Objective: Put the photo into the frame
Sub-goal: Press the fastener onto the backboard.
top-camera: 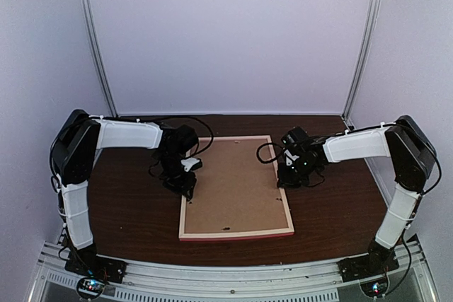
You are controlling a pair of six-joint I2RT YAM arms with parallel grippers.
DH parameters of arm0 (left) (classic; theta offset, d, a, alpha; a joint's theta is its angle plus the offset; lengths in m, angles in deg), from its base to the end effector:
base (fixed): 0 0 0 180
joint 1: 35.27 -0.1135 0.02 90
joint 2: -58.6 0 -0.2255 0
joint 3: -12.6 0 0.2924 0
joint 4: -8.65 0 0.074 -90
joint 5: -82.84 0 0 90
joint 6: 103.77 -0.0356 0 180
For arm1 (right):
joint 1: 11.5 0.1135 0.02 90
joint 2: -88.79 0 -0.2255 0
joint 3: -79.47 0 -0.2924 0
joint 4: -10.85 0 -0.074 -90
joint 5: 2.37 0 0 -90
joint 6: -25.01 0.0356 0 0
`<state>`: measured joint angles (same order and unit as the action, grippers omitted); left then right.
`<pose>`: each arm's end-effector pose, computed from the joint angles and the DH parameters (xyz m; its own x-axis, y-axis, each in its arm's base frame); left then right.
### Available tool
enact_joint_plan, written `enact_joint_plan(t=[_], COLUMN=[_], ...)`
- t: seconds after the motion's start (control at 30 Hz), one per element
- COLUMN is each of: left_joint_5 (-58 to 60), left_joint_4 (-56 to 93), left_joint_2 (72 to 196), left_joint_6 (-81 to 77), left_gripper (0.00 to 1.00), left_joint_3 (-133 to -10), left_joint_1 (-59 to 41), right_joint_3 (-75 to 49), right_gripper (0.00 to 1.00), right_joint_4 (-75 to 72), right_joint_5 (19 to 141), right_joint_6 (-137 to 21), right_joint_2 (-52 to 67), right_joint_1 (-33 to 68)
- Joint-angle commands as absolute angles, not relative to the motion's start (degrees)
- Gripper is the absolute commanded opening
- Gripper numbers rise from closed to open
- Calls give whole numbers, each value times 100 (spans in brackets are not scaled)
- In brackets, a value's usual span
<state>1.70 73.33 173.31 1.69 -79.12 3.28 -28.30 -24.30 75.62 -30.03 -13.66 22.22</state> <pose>0.2999 -0.2460 0.0951 -0.9186 0.3952 0.0018 0.3899 0.9070 -0.1592 0.3008 0.2097 0.0876 -0.9721 0.0250 -0.2332 -0.0709 0.9164 0.3938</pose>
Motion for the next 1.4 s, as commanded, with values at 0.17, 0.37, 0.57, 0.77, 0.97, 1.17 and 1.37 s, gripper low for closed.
enact_joint_plan(t=[0.17, 0.37, 0.57, 0.77, 0.97, 1.17, 1.37], left_joint_5=[439, 409, 467, 569, 329, 106, 47], left_joint_4=[8258, 8282, 7785, 7093, 6696, 6525, 6224], left_joint_2=[17781, 17725, 17425, 17125, 16990, 17011, 17213], left_joint_6=[-315, -314, 40, 429, 583, 562, 73], left_gripper=[45, 44, 57, 78, 88, 89, 89], left_joint_3=[-7657, -7688, -7893, -8051, -8093, -8255, -8660], left_joint_1=[367, 275, 96, 34, -20, -232, -550], right_joint_3=[-2972, -2962, -2898, -2617, -2305, -1618, -789], right_gripper=[4, 3, 2, 0, 0, 0, 0], right_joint_4=[-2382, -2417, -2508, -2912, -3175, -3882, -4843], right_joint_5=[7574, 7593, 7629, 7735, 7612, 7282, 6912], right_joint_6=[-2795, -2810, -2886, -3149, -3547, -4573, -5758], right_joint_2=[-1462, -1422, -1453, -1488, -1607, -1974, -2416], right_joint_1=[2206, 2203, 2205, 2173, 2054, 1717, 1465])
